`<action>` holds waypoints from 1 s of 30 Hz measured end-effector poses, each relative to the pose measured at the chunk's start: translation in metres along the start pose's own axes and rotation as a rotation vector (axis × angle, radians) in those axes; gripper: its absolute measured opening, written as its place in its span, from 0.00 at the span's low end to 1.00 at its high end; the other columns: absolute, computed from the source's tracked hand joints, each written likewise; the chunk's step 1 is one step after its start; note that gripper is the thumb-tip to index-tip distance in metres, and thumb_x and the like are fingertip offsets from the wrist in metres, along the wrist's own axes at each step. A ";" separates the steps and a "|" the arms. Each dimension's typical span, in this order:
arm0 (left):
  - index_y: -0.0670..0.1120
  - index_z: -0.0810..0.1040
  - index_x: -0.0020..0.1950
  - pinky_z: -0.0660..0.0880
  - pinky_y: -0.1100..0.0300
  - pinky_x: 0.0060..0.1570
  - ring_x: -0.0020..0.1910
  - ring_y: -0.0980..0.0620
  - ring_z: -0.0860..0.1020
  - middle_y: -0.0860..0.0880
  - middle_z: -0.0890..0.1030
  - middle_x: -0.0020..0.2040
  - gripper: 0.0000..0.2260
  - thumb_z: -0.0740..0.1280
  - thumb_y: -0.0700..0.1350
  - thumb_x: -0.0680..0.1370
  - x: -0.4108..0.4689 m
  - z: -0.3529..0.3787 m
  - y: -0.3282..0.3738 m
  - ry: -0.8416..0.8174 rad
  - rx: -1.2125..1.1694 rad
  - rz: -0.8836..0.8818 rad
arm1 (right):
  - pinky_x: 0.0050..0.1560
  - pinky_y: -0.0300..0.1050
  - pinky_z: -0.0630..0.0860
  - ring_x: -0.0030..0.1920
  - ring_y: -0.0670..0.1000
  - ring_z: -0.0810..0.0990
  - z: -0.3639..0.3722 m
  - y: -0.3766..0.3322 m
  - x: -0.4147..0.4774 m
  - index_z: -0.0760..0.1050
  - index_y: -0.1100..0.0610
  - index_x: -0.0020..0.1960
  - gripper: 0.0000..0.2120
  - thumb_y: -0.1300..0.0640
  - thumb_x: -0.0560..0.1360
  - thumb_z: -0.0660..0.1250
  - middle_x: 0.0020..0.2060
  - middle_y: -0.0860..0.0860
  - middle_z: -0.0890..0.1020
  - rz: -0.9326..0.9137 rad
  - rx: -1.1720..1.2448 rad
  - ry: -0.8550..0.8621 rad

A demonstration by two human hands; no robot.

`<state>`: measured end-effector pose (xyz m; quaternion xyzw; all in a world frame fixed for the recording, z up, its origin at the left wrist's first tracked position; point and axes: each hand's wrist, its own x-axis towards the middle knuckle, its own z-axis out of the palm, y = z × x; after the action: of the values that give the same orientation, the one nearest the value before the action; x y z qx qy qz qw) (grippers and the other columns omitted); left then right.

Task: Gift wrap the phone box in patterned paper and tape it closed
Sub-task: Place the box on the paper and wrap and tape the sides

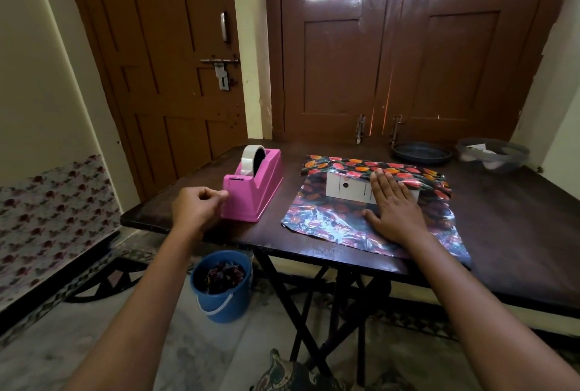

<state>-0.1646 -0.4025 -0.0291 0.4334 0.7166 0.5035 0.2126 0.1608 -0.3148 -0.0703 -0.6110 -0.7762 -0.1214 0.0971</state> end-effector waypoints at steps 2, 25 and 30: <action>0.44 0.77 0.41 0.74 0.60 0.38 0.39 0.51 0.76 0.47 0.79 0.38 0.05 0.67 0.43 0.76 -0.007 0.009 0.013 -0.087 -0.197 0.020 | 0.72 0.44 0.36 0.75 0.50 0.36 -0.001 0.001 0.000 0.32 0.57 0.75 0.37 0.41 0.79 0.51 0.75 0.53 0.36 -0.005 0.015 0.000; 0.43 0.74 0.28 0.66 0.63 0.27 0.25 0.51 0.71 0.47 0.74 0.25 0.16 0.68 0.42 0.76 -0.002 0.236 0.090 -0.400 -0.303 0.047 | 0.72 0.45 0.35 0.76 0.51 0.42 0.007 0.001 -0.001 0.35 0.60 0.75 0.43 0.38 0.76 0.55 0.76 0.55 0.43 -0.020 0.116 0.122; 0.44 0.76 0.29 0.69 0.61 0.28 0.26 0.50 0.74 0.47 0.77 0.26 0.14 0.69 0.44 0.75 0.000 0.238 0.089 -0.372 -0.219 0.049 | 0.72 0.46 0.35 0.76 0.51 0.42 0.007 0.001 -0.001 0.33 0.61 0.74 0.44 0.37 0.76 0.54 0.76 0.55 0.43 -0.022 0.103 0.121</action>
<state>0.0478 -0.2642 -0.0438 0.5103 0.5951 0.4948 0.3749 0.1621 -0.3134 -0.0777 -0.5883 -0.7807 -0.1193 0.1738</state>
